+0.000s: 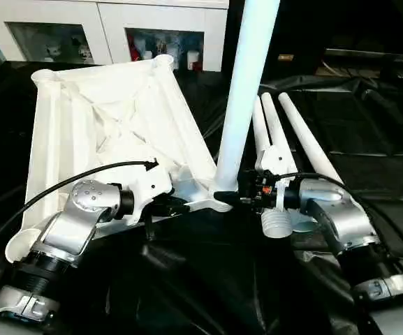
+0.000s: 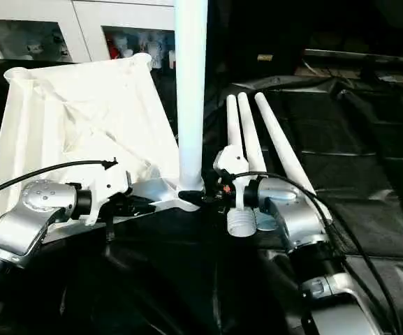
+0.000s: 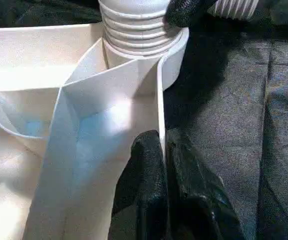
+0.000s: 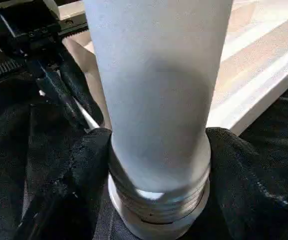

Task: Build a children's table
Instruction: Rotate leg to tighten

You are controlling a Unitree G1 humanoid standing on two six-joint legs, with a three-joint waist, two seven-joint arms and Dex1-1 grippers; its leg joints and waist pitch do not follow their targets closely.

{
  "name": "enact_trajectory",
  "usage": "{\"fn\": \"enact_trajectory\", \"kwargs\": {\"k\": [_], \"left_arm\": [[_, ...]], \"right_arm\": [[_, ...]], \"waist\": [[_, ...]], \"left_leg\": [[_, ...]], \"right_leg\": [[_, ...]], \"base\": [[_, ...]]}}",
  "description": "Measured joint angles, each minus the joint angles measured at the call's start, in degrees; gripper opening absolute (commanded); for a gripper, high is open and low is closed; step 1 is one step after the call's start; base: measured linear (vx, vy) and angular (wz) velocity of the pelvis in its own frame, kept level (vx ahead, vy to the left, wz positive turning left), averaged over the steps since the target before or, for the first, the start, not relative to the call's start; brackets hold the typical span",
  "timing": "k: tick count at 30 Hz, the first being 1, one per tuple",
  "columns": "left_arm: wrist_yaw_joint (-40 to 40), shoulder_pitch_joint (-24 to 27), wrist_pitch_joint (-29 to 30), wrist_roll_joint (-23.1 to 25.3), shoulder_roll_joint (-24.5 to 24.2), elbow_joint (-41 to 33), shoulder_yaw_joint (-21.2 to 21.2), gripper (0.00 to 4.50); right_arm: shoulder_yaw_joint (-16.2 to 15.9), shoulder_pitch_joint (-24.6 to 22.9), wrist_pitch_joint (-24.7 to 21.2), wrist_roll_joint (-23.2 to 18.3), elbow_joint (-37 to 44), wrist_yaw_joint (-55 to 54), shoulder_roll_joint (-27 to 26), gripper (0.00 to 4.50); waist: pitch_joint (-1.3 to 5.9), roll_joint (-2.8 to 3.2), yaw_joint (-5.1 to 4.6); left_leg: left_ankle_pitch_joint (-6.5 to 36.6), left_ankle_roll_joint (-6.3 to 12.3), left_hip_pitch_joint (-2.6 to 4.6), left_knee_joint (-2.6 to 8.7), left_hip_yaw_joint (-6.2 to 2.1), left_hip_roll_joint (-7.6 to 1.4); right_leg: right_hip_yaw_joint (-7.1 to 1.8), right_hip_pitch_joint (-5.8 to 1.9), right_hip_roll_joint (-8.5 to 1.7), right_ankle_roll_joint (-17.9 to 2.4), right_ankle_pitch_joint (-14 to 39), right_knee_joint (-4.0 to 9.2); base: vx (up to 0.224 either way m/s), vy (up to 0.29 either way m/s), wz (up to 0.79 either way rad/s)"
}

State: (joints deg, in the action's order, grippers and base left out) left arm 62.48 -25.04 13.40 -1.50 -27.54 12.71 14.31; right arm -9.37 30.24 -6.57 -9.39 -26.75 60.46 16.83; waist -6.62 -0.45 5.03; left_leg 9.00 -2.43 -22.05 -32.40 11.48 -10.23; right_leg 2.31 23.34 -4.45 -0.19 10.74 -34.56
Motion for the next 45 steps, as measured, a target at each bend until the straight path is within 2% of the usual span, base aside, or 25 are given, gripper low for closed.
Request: {"fn": "enact_trajectory", "kwargs": {"k": [6, 11, 18, 19, 23, 26, 29, 36, 40, 45], "left_arm": [[-9.87, -2.85, 1.75, 3.15, 5.29, 4.76, -0.89, 0.00], [-21.32, -6.36, 6.53, 5.48, 12.72, 9.12, -1.76, 0.00], [-29.29, -8.28, 11.41, 7.03, 18.63, 10.66, -2.46, 0.00], [-29.64, -8.39, 11.61, 7.29, 19.03, 10.66, -2.45, 0.00], [-29.85, -8.46, 11.60, 7.46, 19.06, 10.55, -2.51, 0.00], [-29.49, -7.99, 10.52, 7.55, 18.12, 9.89, -1.93, 0.00], [-27.41, -6.52, 8.96, 7.54, 16.20, 7.88, -1.69, 0.00], [-17.64, -3.17, 4.72, 5.14, 9.56, 3.76, -1.71, 0.00], [-11.78, -1.61, 3.05, 3.18, 5.94, 1.72, -1.63, 0.00], [-5.80, -0.32, 1.28, 1.42, 2.98, 0.15, -1.33, 0.00]], "right_arm": [[4.12, 1.94, 2.43, 1.07, -7.95, -16.56, -7.52, 2.70], [8.42, 6.77, 2.44, 1.67, -15.67, -34.05, -14.55, 2.70], [10.20, 10.93, 5.19, 3.53, -22.58, -44.65, -17.88, 2.70], [10.65, 10.97, 6.04, 3.53, -23.11, -44.64, -17.89, 3.26], [10.74, 10.93, 7.53, 3.52, -23.58, -43.67, -18.12, 3.67], [10.74, 10.93, 9.35, 3.37, -24.22, -41.58, -17.81, 3.67], [10.54, 10.79, 9.63, 2.89, -24.05, -33.89, -15.52, 3.67], [4.70, 7.31, 10.38, 3.09, -17.69, -15.57, -6.68, 3.67], [2.47, 5.89, 10.47, 3.75, -13.90, -8.30, -3.19, 3.67], [0.93, 5.57, 9.62, 3.35, -11.61, -3.28, -2.13, 3.67]], "waist": [[0.31, 0.10, -0.28], [0.33, 0.13, -0.22], [0.37, 0.12, -0.09], [0.38, 0.13, -0.02], [0.38, 0.12, -0.06], [0.37, 0.07, -0.06], [0.37, 0.07, -0.09], [0.37, 0.07, 0.10], [0.37, 0.07, 0.09], [0.33, -0.04, 0.13]], "left_leg": [[0.02, -0.04, 0.27, -0.12, -0.01, 0.03], [0.00, -0.08, 0.48, -0.08, -0.06, 0.06], [0.00, -0.07, 0.63, 0.06, -0.07, 0.23], [0.00, -0.07, 0.62, 0.18, -0.05, 0.25], [0.00, -0.06, 0.58, 0.21, -0.01, 0.36], [0.00, -0.06, 0.54, 0.30, 0.00, 0.37], [-0.01, -0.05, 0.31, 0.46, 0.00, 0.33], [-0.04, -0.02, -0.12, 0.46, -0.03, 0.17], [-0.24, 0.30, -0.39, 0.01, -0.01, 0.13], [-0.17, 0.40, -0.55, -0.20, 0.03, 0.14]], "right_leg": [[-0.09, -0.06, -0.04, 0.01, 0.01, -0.35], [-0.07, -0.18, -0.06, 0.23, 0.14, -0.29], [-0.04, -0.45, -0.21, 0.25, 0.15, 0.21], [-0.05, -0.52, -0.21, 0.25, 0.15, 0.43], [-0.03, -0.51, -0.36, 0.24, 0.14, 0.53], [0.04, -0.40, -0.40, 0.25, 0.14, 0.50], [0.15, -0.15, -0.40, 0.25, 0.03, 0.43], [0.35, 0.36, -0.37, 0.13, -0.40, -0.03], [0.29, 0.61, -0.35, 0.10, -0.07, -0.27], [0.24, 0.67, -0.39, 0.04, 0.04, -0.32]], "base": [[0.000, 0.000, 0.00], [0.000, 0.000, 0.00], [0.000, 0.000, 0.00], [0.000, 0.000, 0.00], [0.000, 0.000, 0.00], [0.000, 0.000, 0.00], [0.000, 0.000, 0.00], [0.000, 0.000, 0.00], [0.000, 0.000, 0.00], [0.000, 0.000, 0.00]]}}
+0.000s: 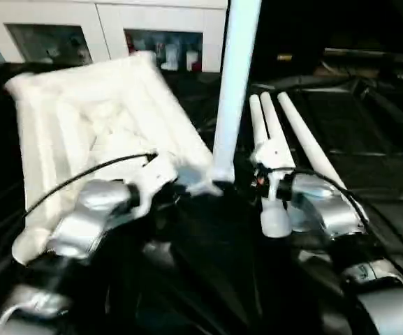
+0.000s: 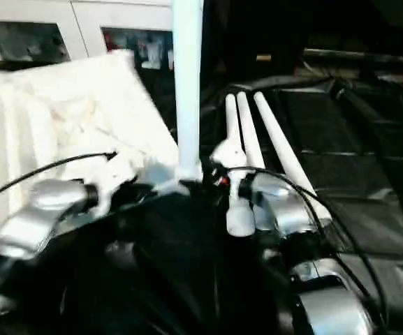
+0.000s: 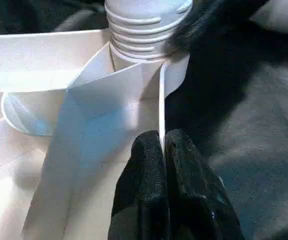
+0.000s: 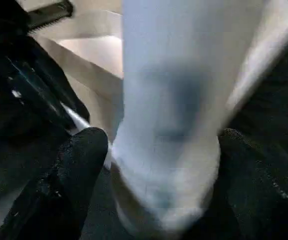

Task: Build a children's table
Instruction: Rotate leg to tighten

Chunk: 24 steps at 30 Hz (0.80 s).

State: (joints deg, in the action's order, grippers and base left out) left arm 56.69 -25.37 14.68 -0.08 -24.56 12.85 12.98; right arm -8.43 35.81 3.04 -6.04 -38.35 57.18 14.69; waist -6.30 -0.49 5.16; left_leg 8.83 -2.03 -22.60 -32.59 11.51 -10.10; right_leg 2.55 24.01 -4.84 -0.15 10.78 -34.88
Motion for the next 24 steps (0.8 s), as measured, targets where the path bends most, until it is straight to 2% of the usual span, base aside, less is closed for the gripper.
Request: {"fn": "enact_trajectory", "kwargs": {"k": [5, 8, 11, 13, 19, 24], "left_arm": [[2.01, 0.34, 0.00, -0.34, -0.73, -0.57, 0.41, 0.00], [2.42, 0.42, -0.05, -0.55, -1.08, -0.60, 0.44, 0.00], [3.13, 0.47, -0.16, -0.83, -1.32, -0.62, 0.47, 0.00], [3.30, 0.47, -0.16, -0.86, -1.32, -0.62, 0.48, 0.00], [3.71, 0.48, -0.16, -0.87, -1.33, -0.52, 0.54, 0.00], [-1.31, -1.22, 0.88, 0.26, 1.39, 2.34, 0.46, 0.00]], "right_arm": [[-0.75, 0.00, -0.29, -0.34, 0.08, 1.71, -0.27, 3.67], [-0.80, 0.00, -0.40, -0.34, 0.09, 2.20, -0.18, 3.35], [-0.80, -0.06, -0.69, -0.34, 0.49, 2.75, 0.19, 3.24], [-0.76, -0.45, -1.47, -0.47, 1.32, 2.75, 0.27, 2.92], [-0.37, -1.42, -2.28, -0.67, 2.32, 2.50, 0.03, 2.75], [0.76, -1.21, -2.39, 0.83, 0.05, -7.76, -3.36, 2.74]], "waist": [[0.01, -0.10, 0.06], [0.05, -0.20, -0.02], [0.06, -0.21, 0.03], [0.06, -0.21, 0.05], [0.07, -0.22, 0.05], [0.09, -0.24, -0.14]], "left_leg": [[0.10, -0.20, 0.00, -0.07, 0.01, 0.00], [0.13, -0.25, 0.01, -0.07, 0.01, 0.00], [0.13, -0.25, 0.01, -0.07, 0.01, 0.00], [0.06, -0.14, 0.01, -0.07, 0.01, 0.00], [0.07, -0.16, 0.03, -0.10, 0.01, 0.00], [0.14, -0.30, 0.52, -0.09, 0.01, 0.01]], "right_leg": [[0.00, -0.02, -0.03, -0.01, 0.00, -0.07], [0.00, -0.03, -0.03, -0.01, 0.00, -0.09], [0.00, -0.03, -0.03, -0.01, 0.00, -0.08], [0.01, -0.03, -0.03, -0.01, 0.00, -0.09], [0.00, -0.06, -0.04, -0.01, -0.01, -0.11], [-0.05, -0.45, -0.04, -0.07, -0.05, -0.15]], "base": [[0.000, 0.000, 0.00], [0.000, 0.000, 0.00], [0.000, 0.000, 0.00], [0.000, 0.000, 0.00], [0.000, 0.000, 0.00], [0.000, 0.000, 0.00]]}}
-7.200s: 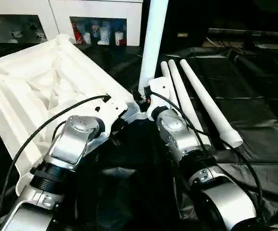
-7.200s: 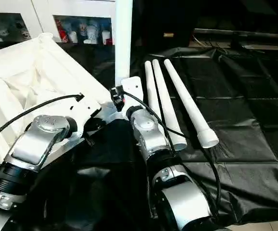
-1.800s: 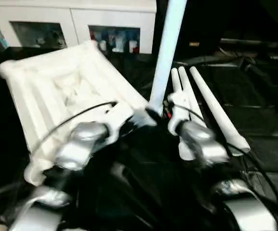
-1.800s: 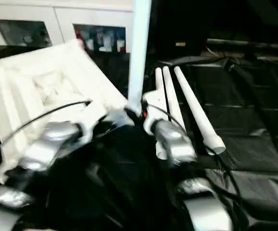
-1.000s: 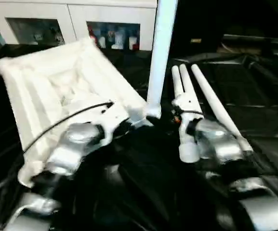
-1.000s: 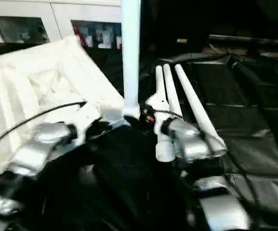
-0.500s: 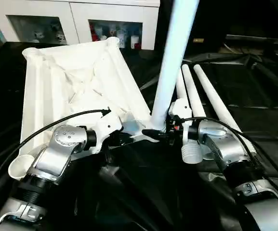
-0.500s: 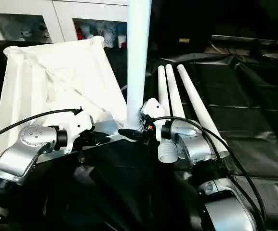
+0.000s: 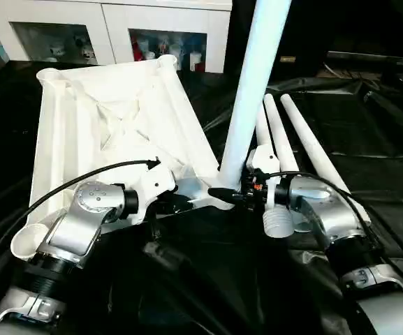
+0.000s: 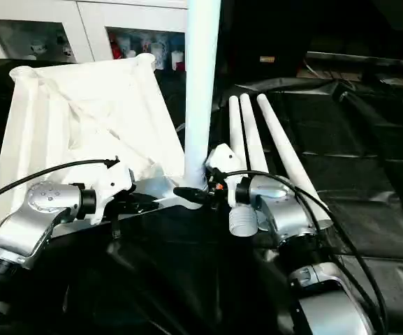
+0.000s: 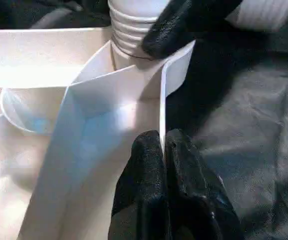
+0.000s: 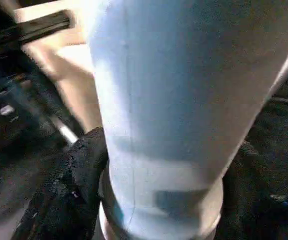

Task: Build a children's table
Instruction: Rotate leg to tighten

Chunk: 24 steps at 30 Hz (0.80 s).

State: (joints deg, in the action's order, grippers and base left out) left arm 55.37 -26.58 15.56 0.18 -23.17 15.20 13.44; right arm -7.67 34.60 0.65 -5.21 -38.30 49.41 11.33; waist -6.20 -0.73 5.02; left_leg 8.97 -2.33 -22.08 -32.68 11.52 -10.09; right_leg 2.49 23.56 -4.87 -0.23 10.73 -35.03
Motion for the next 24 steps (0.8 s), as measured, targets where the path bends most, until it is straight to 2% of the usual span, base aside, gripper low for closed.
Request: {"fn": "enact_trajectory", "kwargs": {"k": [5, 10, 12, 13, 14, 21, 24], "left_arm": [[-11.05, -5.36, 4.53, 2.96, 7.27, 6.67, -0.10, 0.00], [-17.23, -7.76, 6.35, 4.01, 12.25, 10.41, -0.10, 0.00], [-17.77, -7.83, 6.49, 4.09, 12.66, 10.57, -0.10, 0.00], [-17.90, -7.85, 6.49, 4.17, 12.79, 10.57, -0.10, 0.00], [-17.90, -7.84, 6.36, 4.37, 12.85, 10.56, -0.07, 0.00], [-18.21, -6.94, 3.61, 5.34, 10.81, 9.91, 0.02, 0.00], [-15.43, -5.36, 2.47, 4.65, 8.63, 7.97, -0.10, 0.00]], "right_arm": [[6.06, 3.89, -1.24, 0.35, -7.68, -21.90, -7.14, 2.73], [8.01, 6.59, -1.34, 0.61, -12.08, -34.76, -11.47, 2.73], [8.09, 6.99, -0.94, 0.87, -12.81, -35.44, -11.78, 2.73], [8.29, 7.04, -0.16, 1.07, -13.26, -35.43, -11.86, 3.28], [8.41, 7.05, 0.29, 1.10, -13.51, -35.31, -11.87, 3.42], [9.14, 7.06, 2.63, 0.56, -14.56, -29.91, -12.34, 3.63], [6.53, 6.01, 3.41, 0.81, -13.39, -22.05, -8.98, 3.63]], "waist": [[0.02, 0.03, -0.05], [0.10, 0.18, -0.04], [0.14, 0.22, -0.03], [0.14, 0.23, -0.04], [0.14, 0.23, -0.07], [0.14, 0.23, -0.74], [0.14, 0.23, -0.88]], "left_leg": [[-0.01, -0.04, 0.26, 0.07, -0.02, 0.11], [0.00, -0.03, 0.49, 0.17, -0.02, 0.25], [0.00, -0.03, 0.52, 0.45, -0.04, 0.26], [0.00, -0.03, 0.51, 0.50, -0.03, 0.33], [0.00, -0.03, 0.51, 0.49, -0.02, 0.40], [0.00, -0.03, 0.44, 0.66, -0.03, 0.47], [0.00, -0.02, 0.43, 0.81, -0.03, 0.40]], "right_leg": [[-0.05, -0.22, -0.09, 0.24, 0.14, 0.10], [-0.02, -0.58, -0.22, 0.33, 0.20, 0.48], [0.09, -0.74, -0.22, 0.34, 0.20, 1.02], [0.07, -0.75, -0.27, 0.34, 0.20, 1.19], [0.05, -0.75, -0.33, 0.33, 0.20, 1.20], [0.03, -0.45, -0.37, 0.29, 0.16, 1.19], [0.12, -0.35, -0.34, 0.27, 0.09, 1.00]], "base": [[-0.031, 0.003, 0.00], [0.000, 0.000, 0.00], [0.000, 0.000, 0.00], [0.000, 0.000, 0.00], [0.000, 0.000, 0.00], [0.000, 0.000, 0.00], [0.000, 0.000, 0.00]]}}
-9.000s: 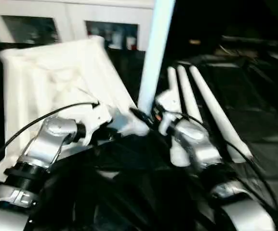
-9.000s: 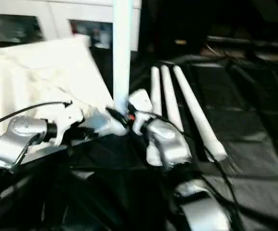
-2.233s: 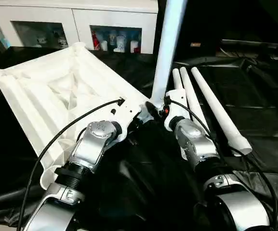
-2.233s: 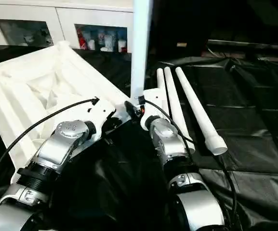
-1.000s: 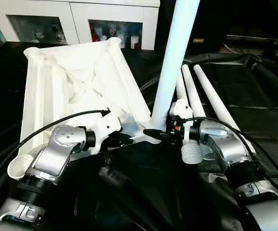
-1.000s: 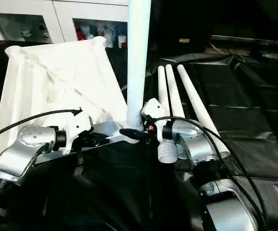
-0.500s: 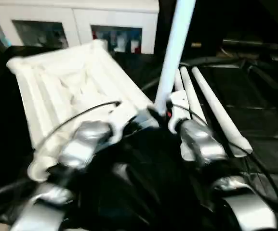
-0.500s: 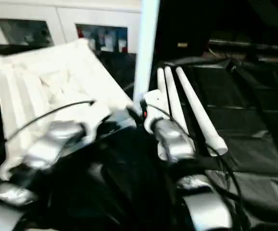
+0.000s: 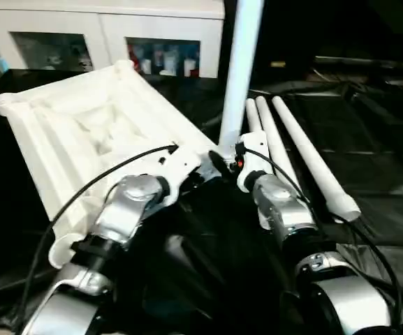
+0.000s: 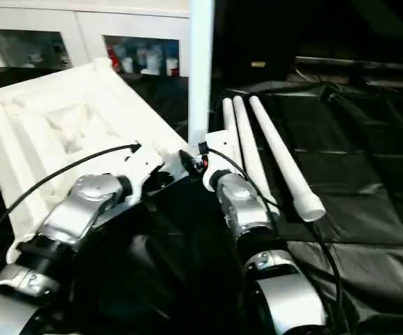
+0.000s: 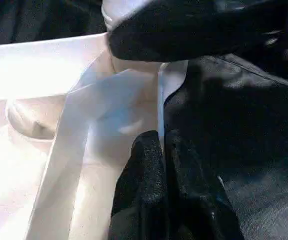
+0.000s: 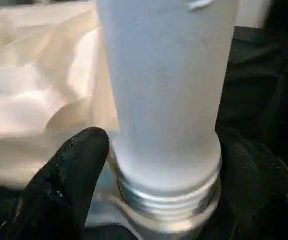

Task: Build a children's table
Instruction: Rotate leg to tighten

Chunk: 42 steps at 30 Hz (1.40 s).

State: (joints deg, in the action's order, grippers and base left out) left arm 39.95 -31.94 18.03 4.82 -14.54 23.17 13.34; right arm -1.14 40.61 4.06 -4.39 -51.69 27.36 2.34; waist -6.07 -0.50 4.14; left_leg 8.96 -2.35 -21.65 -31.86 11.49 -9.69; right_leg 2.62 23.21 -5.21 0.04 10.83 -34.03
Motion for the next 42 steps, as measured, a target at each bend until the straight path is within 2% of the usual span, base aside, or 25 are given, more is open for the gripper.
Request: {"fn": "enact_trajectory", "kwargs": {"k": [6, 10, 13, 18, 19, 21, 23, 26, 33, 39, 42], "left_arm": [[8.53, 3.07, -2.12, -2.97, -5.42, -3.97, -0.99, 0.00], [15.09, 4.96, -3.76, -5.12, -9.64, -6.98, -0.82, 0.00], [18.17, 5.70, -4.44, -5.85, -11.01, -8.39, -0.57, 0.00], [20.32, 6.59, -4.45, -6.72, -12.10, -9.21, -0.67, 0.00], [20.70, 6.72, -4.45, -6.92, -12.33, -9.20, -0.67, 0.00], [21.02, 6.82, -4.46, -7.10, -12.45, -9.09, -0.66, 0.00], [21.17, 6.96, -4.49, -7.21, -12.47, -9.09, -0.59, 0.00], [21.24, 7.00, -4.49, -7.21, -12.46, -9.08, -0.53, 0.00], [21.60, 7.00, -4.41, -7.23, -11.92, -9.10, -0.38, 0.00], [12.95, 4.35, -0.91, -4.56, -7.09, -5.89, -0.55, 0.00], [6.26, 1.71, 4.43, -3.15, -2.18, -4.11, -0.69, 0.00]], "right_arm": [[-3.69, -2.42, 0.55, 0.44, 4.55, 12.78, 4.54, 3.63], [-5.98, -3.18, 0.22, 0.21, 7.59, 22.24, 8.10, 3.63], [-7.08, -3.62, -0.19, -0.32, 9.26, 26.94, 9.35, 3.63], [-7.66, -3.90, -1.68, -1.03, 10.55, 31.39, 10.26, 3.63], [-7.71, -3.90, -1.98, -1.11, 10.56, 32.12, 10.38, 3.39], [-7.71, -3.93, -2.49, -1.47, 10.56, 32.56, 10.42, 3.30], [-7.69, -4.01, -2.81, -1.63, 10.56, 32.62, 10.63, 3.25], [-7.66, -4.47, -3.13, -2.01, 10.97, 32.60, 10.63, 2.91], [-6.63, -6.42, -4.57, -2.65, 13.32, 31.60, 9.58, 2.76], [-2.73, -5.83, -3.84, -1.88, 9.07, 14.46, 3.76, 2.75], [-0.24, -3.36, -3.85, -0.99, 5.28, 3.92, 0.78, 2.75]], "waist": [[0.00, 0.00, -0.06], [0.03, -0.04, 0.66], [0.04, -0.07, 0.98], [0.05, -0.09, 1.01], [0.05, -0.09, 1.01], [0.05, -0.09, 0.97], [0.05, -0.09, 0.97], [0.05, -0.09, 0.96], [0.06, -0.07, 0.97], [0.08, -0.02, 0.68], [0.07, -0.02, 0.63]], "left_leg": [[-0.01, -0.01, -0.18, 0.06, -0.01, -0.28], [-0.20, 0.27, -0.64, -0.20, 0.01, -0.38], [-0.01, 0.55, -0.95, -0.55, 0.05, -0.40], [0.10, 0.71, -1.03, -0.84, 0.10, -0.38], [0.10, 0.70, -1.01, -0.93, 0.10, -0.38], [0.19, 0.51, -0.97, -1.02, 0.10, -0.38], [0.22, 0.35, -0.93, -1.05, 0.10, -0.38], [0.20, 0.33, -0.92, -1.08, 0.10, -0.38], [0.21, 0.34, -0.89, -1.10, 0.11, -0.39], [0.21, 0.29, -0.29, -1.08, 0.12, -0.32], [0.20, 0.26, -0.24, -1.07, 0.11, -0.29]], "right_leg": [[0.31, 0.25, 0.10, -0.35, -0.61, -0.27], [0.35, 0.67, 0.14, -0.20, -0.32, -0.48], [0.35, 0.81, 0.13, -0.42, -0.12, -0.52], [0.33, 0.80, 0.04, -0.46, -0.10, -0.61], [0.33, 0.80, 0.02, -0.46, -0.10, -0.73], [0.27, 0.80, 0.01, -0.46, -0.10, -0.88], [0.24, 0.78, 0.01, -0.46, -0.10, -0.97], [0.21, 0.77, 0.01, -0.46, -0.11, -1.00], [0.20, 0.75, 0.01, -0.45, -0.11, -1.02], [0.01, 0.32, 0.01, -0.50, -0.14, -1.06], [-0.03, 0.26, 0.01, -0.29, -0.02, -0.92]], "base": [[0.009, -0.003, 0.01], [0.054, -0.006, 0.00], [0.000, 0.000, 0.00], [0.000, 0.000, 0.00], [0.000, 0.000, 0.00], [0.000, 0.000, 0.00], [0.000, 0.000, 0.00], [0.000, 0.000, 0.00], [0.000, 0.000, 0.00], [0.000, 0.000, 0.00], [0.000, 0.000, 0.00]]}}
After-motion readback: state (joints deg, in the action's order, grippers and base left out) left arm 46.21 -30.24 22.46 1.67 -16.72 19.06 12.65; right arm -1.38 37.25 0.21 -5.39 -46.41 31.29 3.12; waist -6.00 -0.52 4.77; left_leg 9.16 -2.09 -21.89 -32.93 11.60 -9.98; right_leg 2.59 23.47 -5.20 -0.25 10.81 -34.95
